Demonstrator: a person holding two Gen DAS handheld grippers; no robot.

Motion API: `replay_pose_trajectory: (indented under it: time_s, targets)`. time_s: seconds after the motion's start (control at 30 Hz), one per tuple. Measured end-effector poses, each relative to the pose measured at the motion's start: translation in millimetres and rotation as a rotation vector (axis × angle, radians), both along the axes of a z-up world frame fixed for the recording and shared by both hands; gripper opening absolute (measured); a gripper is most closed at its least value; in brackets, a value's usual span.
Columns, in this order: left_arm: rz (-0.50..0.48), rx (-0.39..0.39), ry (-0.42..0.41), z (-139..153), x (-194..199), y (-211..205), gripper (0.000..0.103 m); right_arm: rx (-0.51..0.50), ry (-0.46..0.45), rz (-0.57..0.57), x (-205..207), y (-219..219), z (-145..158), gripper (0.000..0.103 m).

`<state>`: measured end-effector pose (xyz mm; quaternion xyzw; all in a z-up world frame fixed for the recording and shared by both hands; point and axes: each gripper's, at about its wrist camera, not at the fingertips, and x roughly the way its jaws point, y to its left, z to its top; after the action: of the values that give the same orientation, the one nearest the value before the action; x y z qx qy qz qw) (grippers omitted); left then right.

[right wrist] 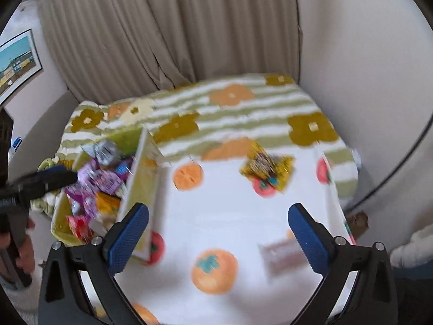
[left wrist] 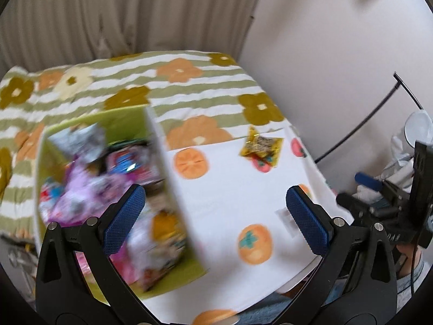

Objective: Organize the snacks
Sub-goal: 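Grasp the yellow Pillows packet with left gripper while right grasps the clear plastic tray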

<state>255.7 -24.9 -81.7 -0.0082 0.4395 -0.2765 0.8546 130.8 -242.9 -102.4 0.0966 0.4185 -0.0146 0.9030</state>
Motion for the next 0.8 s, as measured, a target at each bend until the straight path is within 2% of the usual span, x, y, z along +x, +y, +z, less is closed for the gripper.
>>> replay_pose_trajectory:
  time_s: [0.2, 0.33, 0.47, 0.57, 0.8]
  targets:
    - [-0.087, 0.050, 0.002, -3, 23, -87, 0.103, -0.068, 0.038, -0.008, -16, -53, -17, 0.103]
    - [-0.184, 0.194, -0.042, -16, 39, -149, 0.103, -0.100, 0.094, 0.020, -16, -79, -40, 0.103]
    - [-0.308, 0.368, -0.085, -38, 50, -208, 0.103, -0.067, 0.137, 0.044, -15, -101, -63, 0.103]
    - [-0.436, 0.538, -0.156, -58, 51, -251, 0.103, -0.066, 0.174, 0.070, -14, -106, -79, 0.103]
    - [-0.722, 0.819, -0.306, -112, 53, -309, 0.103, -0.070, 0.237, 0.120, -10, -105, -122, 0.103]
